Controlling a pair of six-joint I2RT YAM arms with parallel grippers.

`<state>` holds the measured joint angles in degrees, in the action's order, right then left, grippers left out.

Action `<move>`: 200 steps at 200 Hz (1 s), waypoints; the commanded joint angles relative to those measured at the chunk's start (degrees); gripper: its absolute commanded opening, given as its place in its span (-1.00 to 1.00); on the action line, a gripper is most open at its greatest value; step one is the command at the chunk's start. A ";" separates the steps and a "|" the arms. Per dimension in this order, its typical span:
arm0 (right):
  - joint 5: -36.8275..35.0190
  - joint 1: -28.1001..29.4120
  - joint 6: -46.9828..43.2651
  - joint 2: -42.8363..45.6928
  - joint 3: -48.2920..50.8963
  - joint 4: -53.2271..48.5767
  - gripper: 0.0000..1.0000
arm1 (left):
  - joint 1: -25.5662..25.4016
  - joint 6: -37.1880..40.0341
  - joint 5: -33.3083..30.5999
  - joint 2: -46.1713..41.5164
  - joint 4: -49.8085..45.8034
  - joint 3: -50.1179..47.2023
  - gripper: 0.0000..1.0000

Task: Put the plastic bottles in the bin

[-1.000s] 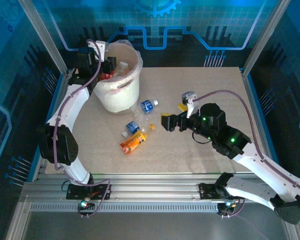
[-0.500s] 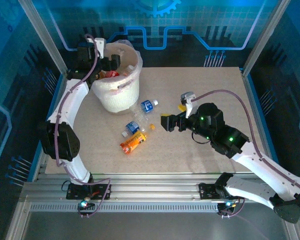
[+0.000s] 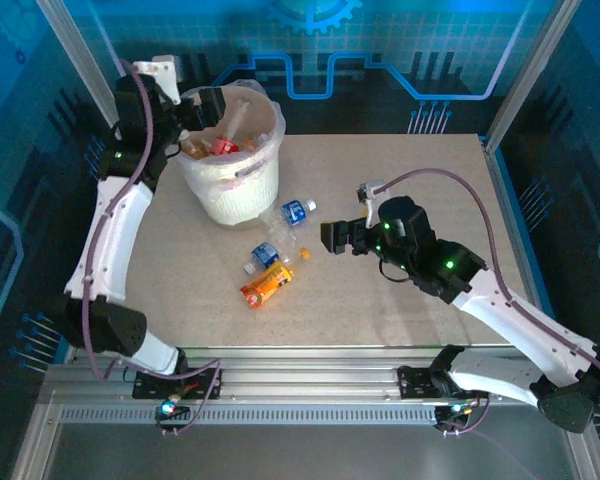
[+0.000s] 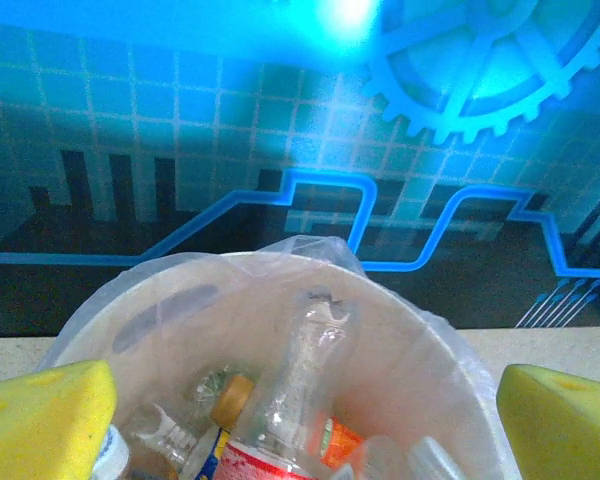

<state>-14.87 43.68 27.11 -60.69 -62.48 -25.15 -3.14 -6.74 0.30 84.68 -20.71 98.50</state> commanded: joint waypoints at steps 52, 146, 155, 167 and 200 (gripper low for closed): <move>-5.62 -6.34 10.64 -4.98 -3.88 -10.60 1.00 | -15.20 -5.43 -3.16 -23.49 -3.77 -23.26 0.98; 0.62 -19.54 19.10 -6.73 -0.27 -17.14 1.00 | -42.94 -8.34 -18.54 -17.63 -13.35 -31.57 0.98; 0.01 -20.05 19.54 -6.81 -0.53 -18.06 1.00 | -44.49 -8.82 -20.20 -15.62 -14.64 -31.70 0.97; -0.30 -20.62 19.97 -6.90 -0.72 -19.08 0.99 | -46.07 -9.53 -22.23 -12.80 -16.32 -31.86 0.94; -1.61 -22.14 21.27 -6.64 -0.84 -21.44 1.00 | -48.01 -12.30 -24.96 -6.52 -19.64 -32.01 0.81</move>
<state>-14.68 23.03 46.15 -67.20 -63.31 -42.74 -50.19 -15.92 -19.66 75.09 -35.48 67.26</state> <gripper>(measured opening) 0.998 0.913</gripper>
